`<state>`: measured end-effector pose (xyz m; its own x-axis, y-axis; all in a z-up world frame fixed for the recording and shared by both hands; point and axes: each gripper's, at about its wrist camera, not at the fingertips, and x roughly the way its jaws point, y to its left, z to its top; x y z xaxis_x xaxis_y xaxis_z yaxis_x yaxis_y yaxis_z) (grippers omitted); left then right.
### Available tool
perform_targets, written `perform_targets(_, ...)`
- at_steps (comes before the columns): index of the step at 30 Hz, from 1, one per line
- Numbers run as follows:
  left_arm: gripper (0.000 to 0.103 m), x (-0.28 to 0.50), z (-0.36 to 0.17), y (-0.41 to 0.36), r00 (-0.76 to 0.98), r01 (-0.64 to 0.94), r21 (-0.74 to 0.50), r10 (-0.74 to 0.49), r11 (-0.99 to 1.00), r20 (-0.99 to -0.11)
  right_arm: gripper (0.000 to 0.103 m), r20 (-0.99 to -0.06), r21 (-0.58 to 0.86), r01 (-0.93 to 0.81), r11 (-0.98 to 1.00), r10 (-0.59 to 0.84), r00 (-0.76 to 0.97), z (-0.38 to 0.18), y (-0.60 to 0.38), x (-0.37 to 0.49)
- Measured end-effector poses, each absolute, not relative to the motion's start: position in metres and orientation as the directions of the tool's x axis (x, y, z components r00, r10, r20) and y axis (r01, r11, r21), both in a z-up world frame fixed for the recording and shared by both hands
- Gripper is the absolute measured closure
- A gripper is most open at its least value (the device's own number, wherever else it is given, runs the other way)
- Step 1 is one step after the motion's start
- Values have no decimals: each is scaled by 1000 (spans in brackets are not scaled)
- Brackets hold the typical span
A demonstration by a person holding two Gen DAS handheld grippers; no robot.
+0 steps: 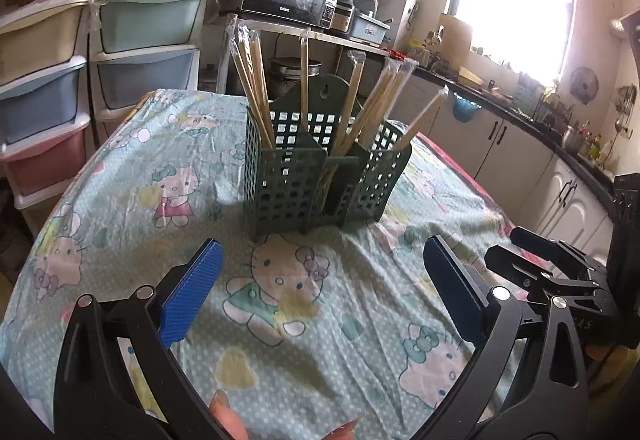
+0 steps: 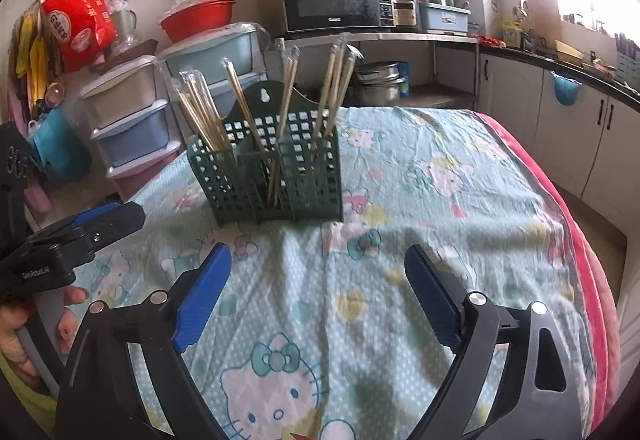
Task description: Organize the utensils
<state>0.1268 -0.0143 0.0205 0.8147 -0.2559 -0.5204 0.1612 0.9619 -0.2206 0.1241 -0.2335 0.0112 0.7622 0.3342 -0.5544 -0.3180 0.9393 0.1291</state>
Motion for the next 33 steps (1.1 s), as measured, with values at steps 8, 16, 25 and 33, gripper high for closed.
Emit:
perform_targets(8,10,114,5,-28,828,172,-169,-235,970,-509,8,-494,112,-265,958,285,822,1,-240,108)
perform_targets(16,10,103,4,-31,865,168,-160,-224,973,-449,7,-390,128,-232,964,264,882,2,-246,90)
perform_targets(25,10,92,0,-30,913,126,-126,-165,984,-373,6,-290,98,-214,972,234,928,2,-248,70)
perform_targets(33,10,92,-6,-33,920,115,-91,-141,989,-367,6,-277,74,-207,976,219,935,-6,-245,66)
